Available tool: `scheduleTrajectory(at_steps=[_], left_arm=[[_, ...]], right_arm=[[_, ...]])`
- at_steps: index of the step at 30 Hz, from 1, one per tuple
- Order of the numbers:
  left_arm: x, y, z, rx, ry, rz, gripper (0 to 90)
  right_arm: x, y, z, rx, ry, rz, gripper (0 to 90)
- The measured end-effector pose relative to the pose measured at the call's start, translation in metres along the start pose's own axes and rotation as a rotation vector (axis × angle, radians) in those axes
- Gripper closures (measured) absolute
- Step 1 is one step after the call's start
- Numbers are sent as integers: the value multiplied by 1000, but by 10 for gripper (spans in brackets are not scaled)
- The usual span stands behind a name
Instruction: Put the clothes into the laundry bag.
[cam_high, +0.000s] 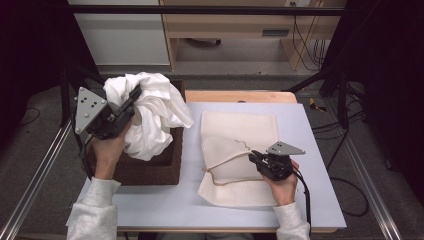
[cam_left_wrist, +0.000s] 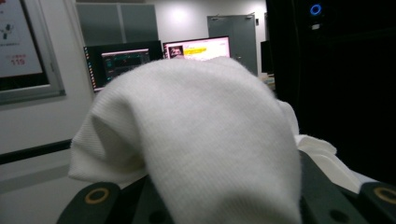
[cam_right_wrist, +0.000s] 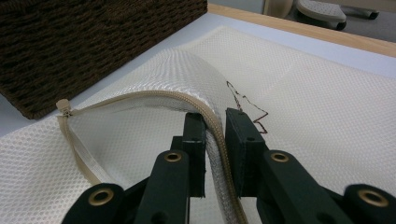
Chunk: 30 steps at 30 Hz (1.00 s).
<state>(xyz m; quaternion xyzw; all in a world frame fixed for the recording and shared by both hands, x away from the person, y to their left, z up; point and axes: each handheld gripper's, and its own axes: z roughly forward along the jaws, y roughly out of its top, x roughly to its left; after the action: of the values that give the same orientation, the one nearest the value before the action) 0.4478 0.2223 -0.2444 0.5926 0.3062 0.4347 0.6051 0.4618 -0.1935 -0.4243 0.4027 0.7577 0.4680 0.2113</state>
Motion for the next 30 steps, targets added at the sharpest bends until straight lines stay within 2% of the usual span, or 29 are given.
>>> scheduleTrajectory(at_steps=[2,3,7,9,10,11,12,13,14,15,17,18,19,20,23,24,25,26,27,30], left_arm=[[-4,4,-2,-12,-13,3,725],[-13,13,-7,-41,-41,8,726],[-31,27,-13,-75,-98,23,725],[-41,31,-14,-87,-127,25,726],[-41,31,-14,-87,-127,25,725],[-51,34,-15,-97,-158,28,725],[-51,34,-15,-97,-158,28,725],[-63,35,-15,-104,-189,34,725],[-63,35,-15,-104,-189,34,725],[-74,34,-14,-108,-221,34,725],[-86,32,-13,-109,-258,32,725],[-86,32,-13,-109,-258,32,725],[-99,28,-12,-108,-295,27,725],[-99,28,-12,-108,-295,27,725],[-123,15,-7,-91,-368,24,725],[-123,15,-7,-91,-368,24,724],[-134,8,-4,-77,-395,33,725],[-134,8,-4,-77,-395,33,724],[-143,-1,-3,-66,-429,24,725],[-155,-18,-3,-45,-469,13,724]], right_arm=[[0,0,0,0,0,6,787],[0,0,0,0,0,7,788],[0,1,-1,-2,-1,2,788],[0,1,-1,-4,-1,3,788],[0,1,-1,-4,-3,4,788],[-1,2,-2,-4,-3,5,788],[-1,2,-2,-4,-3,5,788],[-1,2,-2,-6,-3,4,788],[-1,2,-2,-6,-3,4,788],[-1,3,-2,-9,-5,7,789],[-1,3,-2,-9,-10,3,791],[-1,3,-2,-9,-10,3,791],[-2,3,-2,-8,-9,5,792],[-2,3,-2,-8,-9,5,792],[-3,3,-2,-12,-15,12,793],[-3,3,-2,-14,-15,11,793],[-3,3,-3,-16,-16,9,793],[-3,3,-3,-16,-16,9,793],[-4,3,-3,-20,-17,15,794],[-6,3,-5,-27,-28,23,795]])
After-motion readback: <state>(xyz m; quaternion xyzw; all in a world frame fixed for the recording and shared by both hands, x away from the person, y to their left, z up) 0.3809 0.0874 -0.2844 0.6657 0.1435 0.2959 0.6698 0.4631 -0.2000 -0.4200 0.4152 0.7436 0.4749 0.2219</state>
